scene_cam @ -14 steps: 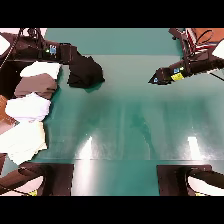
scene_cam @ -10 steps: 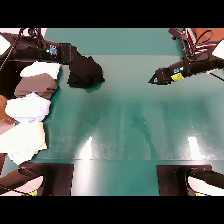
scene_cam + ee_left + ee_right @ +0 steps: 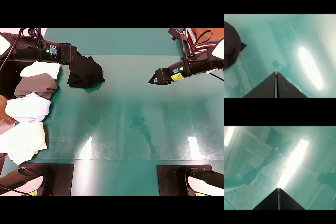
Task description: Fold the shirts.
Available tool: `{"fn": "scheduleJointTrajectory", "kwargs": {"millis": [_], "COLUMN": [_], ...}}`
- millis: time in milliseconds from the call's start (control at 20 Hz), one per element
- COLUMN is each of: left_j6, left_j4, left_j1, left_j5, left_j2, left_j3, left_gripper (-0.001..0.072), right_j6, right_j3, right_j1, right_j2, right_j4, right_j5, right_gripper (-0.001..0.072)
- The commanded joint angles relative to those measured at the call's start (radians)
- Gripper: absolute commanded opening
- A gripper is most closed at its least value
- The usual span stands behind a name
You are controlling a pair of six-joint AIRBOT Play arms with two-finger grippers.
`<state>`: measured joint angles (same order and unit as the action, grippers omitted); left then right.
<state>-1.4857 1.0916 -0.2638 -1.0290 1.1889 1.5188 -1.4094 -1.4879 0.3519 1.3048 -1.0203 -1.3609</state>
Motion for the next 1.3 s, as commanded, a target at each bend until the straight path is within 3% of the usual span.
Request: {"fn": "scheduleJointTrajectory", "kwargs": {"millis": [0,150,200,250,450,700,950,1050,1100,1150,1250], "left_j6": [-0.002,0.045,0.08,0.046,-0.109,-0.112,-0.112,-0.11,-0.111,-0.111,-0.111], "left_j4": [-0.005,-0.009,0.036,0.101,0.33,0.187,0.149,0.151,0.151,0.15,0.158], "left_j1": [0.0,0.0,0.0,0.0,0.011,0.063,0.065,0.065,0.065,0.066,0.066], "left_j5": [0.008,0.068,0.093,0.117,0.136,0.201,0.346,0.334,0.333,0.328,0.282], "left_j2": [0.001,0.004,0.011,0.028,0.2,0.477,0.543,0.543,0.541,0.541,0.534], "left_j3": [0.0,-0.001,-0.003,-0.003,-0.003,-0.003,0.009,0.036,0.044,0.056,0.109], "left_gripper": [0.0021,0.0041,0.0376,0.0592,0.0591,0.0591,0.0581,0.0229,0.011,0.002,0.002], "right_j6": [0.0,0.0,0.0,0.0,0.0,0.0,0.0,0.0,0.0,0.0,0.0], "right_j3": [0.0,0.0,0.0,0.0,0.0,0.0,0.0,0.0,0.0,0.0,-0.002], "right_j1": [0.0,0.001,0.001,0.001,0.002,0.002,0.001,0.001,0.001,0.001,0.001], "right_j2": [0.001,0.001,0.001,0.001,0.0,0.001,0.001,0.001,0.001,0.0,0.0], "right_j4": [0.001,0.002,0.002,0.008,0.018,0.027,0.027,0.026,0.027,0.027,0.026], "right_j5": [0.001,0.031,0.026,0.019,-0.009,0.0,0.0,0.004,0.009,0.011,0.011], "right_gripper": [0.0014,0.0014,0.0014,0.0014,0.0014,0.0014,0.0014,0.0014,0.0014,0.0014,0.0014]}}
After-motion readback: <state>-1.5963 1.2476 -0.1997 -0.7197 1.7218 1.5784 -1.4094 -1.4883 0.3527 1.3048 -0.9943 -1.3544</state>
